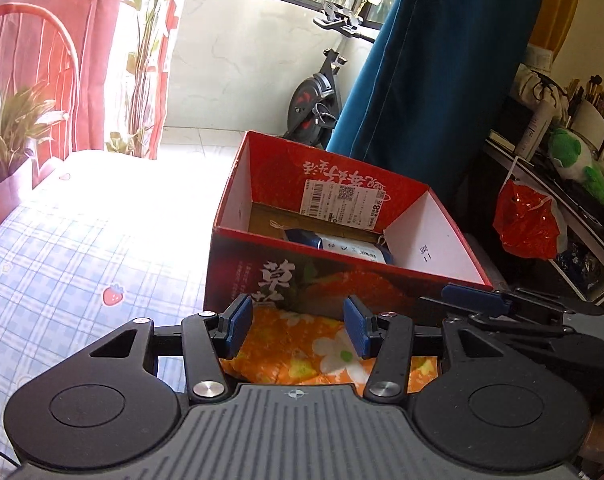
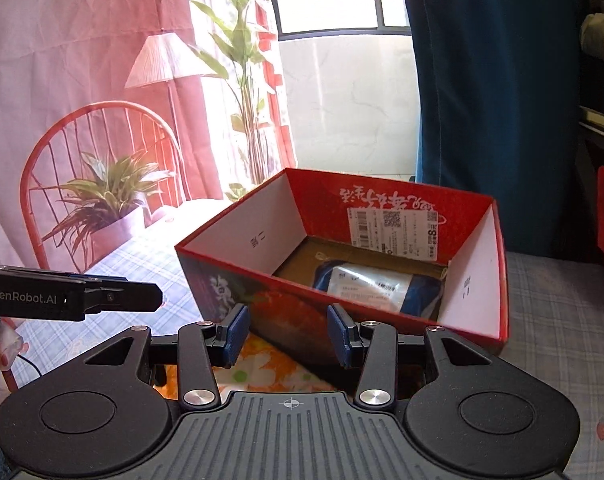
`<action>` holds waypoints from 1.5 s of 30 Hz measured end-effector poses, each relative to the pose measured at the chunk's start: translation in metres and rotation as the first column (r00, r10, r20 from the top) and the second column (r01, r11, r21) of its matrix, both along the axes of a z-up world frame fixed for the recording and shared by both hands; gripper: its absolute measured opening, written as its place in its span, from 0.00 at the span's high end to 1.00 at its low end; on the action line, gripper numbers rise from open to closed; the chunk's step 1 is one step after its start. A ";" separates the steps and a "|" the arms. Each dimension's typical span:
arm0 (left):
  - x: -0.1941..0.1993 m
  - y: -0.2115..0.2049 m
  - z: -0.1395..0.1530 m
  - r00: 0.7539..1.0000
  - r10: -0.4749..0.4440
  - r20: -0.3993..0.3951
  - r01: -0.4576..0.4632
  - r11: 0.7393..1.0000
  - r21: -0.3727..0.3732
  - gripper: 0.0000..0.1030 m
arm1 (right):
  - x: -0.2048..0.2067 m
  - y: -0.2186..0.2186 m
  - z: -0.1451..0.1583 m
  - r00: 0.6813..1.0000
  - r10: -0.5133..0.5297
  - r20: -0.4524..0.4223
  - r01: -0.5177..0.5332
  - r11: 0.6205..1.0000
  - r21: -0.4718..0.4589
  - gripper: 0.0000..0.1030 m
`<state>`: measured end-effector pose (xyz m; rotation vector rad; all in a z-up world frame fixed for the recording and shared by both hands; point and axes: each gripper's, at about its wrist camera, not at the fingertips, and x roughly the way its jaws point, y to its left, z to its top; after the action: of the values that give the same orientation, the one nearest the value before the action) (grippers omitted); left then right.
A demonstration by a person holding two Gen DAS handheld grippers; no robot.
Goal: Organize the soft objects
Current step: 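Move both grippers to the orange floral cloth beside the box, then close the right gripper on the orange cloth edge while the left gripper grips it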
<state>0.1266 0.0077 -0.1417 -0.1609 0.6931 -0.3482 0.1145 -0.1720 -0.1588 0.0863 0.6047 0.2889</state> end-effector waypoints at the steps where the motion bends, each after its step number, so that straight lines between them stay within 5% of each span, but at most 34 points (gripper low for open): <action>1: -0.002 0.000 -0.004 1.000 -0.003 -0.007 0.003 1.000 0.000 0.48 | -0.006 0.003 -0.004 1.000 0.001 -0.004 -0.001 1.000 -0.006 0.61; 14: -0.019 0.012 -0.059 0.987 0.046 -0.153 -0.053 0.998 -0.037 0.49 | -0.061 0.001 -0.035 0.995 0.013 -0.097 -0.007 0.998 0.059 0.59; 34: -0.019 0.011 -0.072 0.982 0.060 -0.177 -0.064 0.998 -0.020 0.48 | -0.066 -0.016 -0.059 0.986 -0.066 -0.153 0.084 0.990 0.115 0.49; 40: -0.020 0.008 -0.072 0.984 0.055 -0.172 -0.057 0.998 -0.011 0.48 | -0.067 -0.009 -0.054 0.989 -0.034 -0.141 0.053 0.990 0.129 0.52; 45: -0.019 0.007 -0.074 0.983 0.053 -0.175 -0.055 0.998 -0.007 0.48 | -0.071 -0.010 -0.045 0.995 -0.039 -0.090 0.051 0.990 0.130 0.68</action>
<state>0.1076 0.0146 -0.2156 -0.2228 0.8582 -0.2887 0.0439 -0.1819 -0.2034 0.2407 0.6694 0.2823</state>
